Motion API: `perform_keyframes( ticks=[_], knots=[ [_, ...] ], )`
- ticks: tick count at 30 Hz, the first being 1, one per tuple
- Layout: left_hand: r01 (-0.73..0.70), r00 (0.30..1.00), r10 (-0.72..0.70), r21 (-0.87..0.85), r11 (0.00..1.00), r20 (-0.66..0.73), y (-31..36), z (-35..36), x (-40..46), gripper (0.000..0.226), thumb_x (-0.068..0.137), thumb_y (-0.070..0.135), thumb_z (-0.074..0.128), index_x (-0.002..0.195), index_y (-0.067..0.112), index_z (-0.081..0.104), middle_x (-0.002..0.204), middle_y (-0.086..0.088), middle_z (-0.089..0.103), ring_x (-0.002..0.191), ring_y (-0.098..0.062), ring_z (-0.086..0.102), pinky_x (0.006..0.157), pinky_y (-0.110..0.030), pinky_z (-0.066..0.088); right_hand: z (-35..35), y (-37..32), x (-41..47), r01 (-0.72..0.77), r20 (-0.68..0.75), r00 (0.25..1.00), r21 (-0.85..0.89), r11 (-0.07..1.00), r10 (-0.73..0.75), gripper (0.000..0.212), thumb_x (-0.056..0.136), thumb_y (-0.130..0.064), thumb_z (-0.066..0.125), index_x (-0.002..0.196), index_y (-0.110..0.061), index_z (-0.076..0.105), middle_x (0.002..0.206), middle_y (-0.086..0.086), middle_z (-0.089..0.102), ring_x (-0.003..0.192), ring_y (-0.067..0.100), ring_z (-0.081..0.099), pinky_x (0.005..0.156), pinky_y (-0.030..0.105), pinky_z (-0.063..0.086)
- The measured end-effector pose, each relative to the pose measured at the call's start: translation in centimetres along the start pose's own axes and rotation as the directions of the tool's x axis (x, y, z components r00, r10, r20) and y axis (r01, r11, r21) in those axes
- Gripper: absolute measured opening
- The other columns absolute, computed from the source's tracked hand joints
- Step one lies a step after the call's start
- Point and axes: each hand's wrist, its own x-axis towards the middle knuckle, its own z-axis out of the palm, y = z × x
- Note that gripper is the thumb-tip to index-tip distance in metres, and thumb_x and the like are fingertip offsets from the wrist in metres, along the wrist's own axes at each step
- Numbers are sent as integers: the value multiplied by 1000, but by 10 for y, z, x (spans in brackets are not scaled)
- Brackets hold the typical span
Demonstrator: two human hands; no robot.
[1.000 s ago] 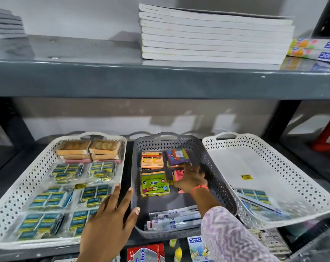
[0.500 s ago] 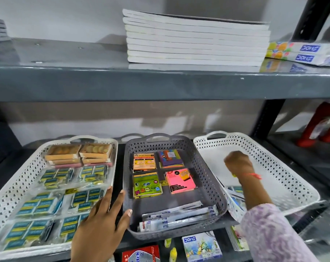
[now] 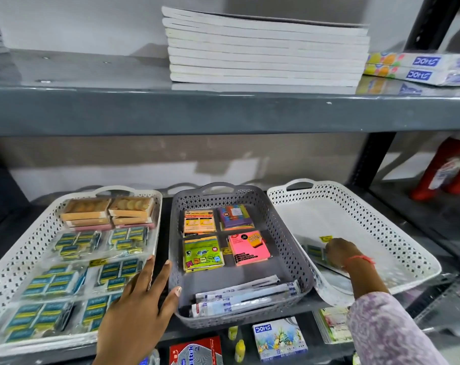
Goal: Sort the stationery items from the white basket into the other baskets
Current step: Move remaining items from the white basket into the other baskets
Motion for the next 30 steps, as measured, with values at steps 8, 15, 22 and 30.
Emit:
perform_keyframes(
  ticks=[8, 15, 22, 30],
  knots=[
    [8, 1000, -8, -16, 1000, 14, 0, -3, -1, 62, 87, 58, 19, 114, 24, 63, 118, -8, 64, 81, -26, 69, 37, -32, 52, -6, 4, -3, 167, 196, 968, -35, 985, -157, 47, 82, 10, 45, 125, -7, 52, 101, 11, 46, 90, 24, 44, 51, 20, 32],
    [-1, 999, 3, -46, 999, 42, -1, -4, -2, 55, 78, 55, 33, 115, 25, 62, 120, -8, 63, 82, -27, 69, 41, -33, 53, -11, 9, 1, 54, 82, 996, -160, 986, -41, 22, 77, -18, 62, 96, -12, 53, 92, 6, 53, 89, 24, 50, 79, 29, 34],
    [-37, 990, 31, -36, 999, -141, -6, 6, -1, 90, 70, 74, -16, 139, 38, 28, 151, 4, 24, 126, -20, 43, 78, -36, 53, -38, -1, 0, 62, -103, 994, 178, 982, -44, 30, 78, -13, 68, 106, -1, 65, 93, 18, 62, 87, 30, 57, 69, 25, 37],
    [16, 1000, -16, -21, 1000, 8, -4, -6, -8, 66, 92, 55, 7, 114, 27, 62, 118, -5, 64, 89, -21, 68, 47, -32, 54, -76, -110, -45, 527, -460, 827, 436, 729, -323, 31, 80, -13, 63, 106, 4, 64, 108, 31, 66, 97, 44, 63, 77, 44, 49]
  ],
)
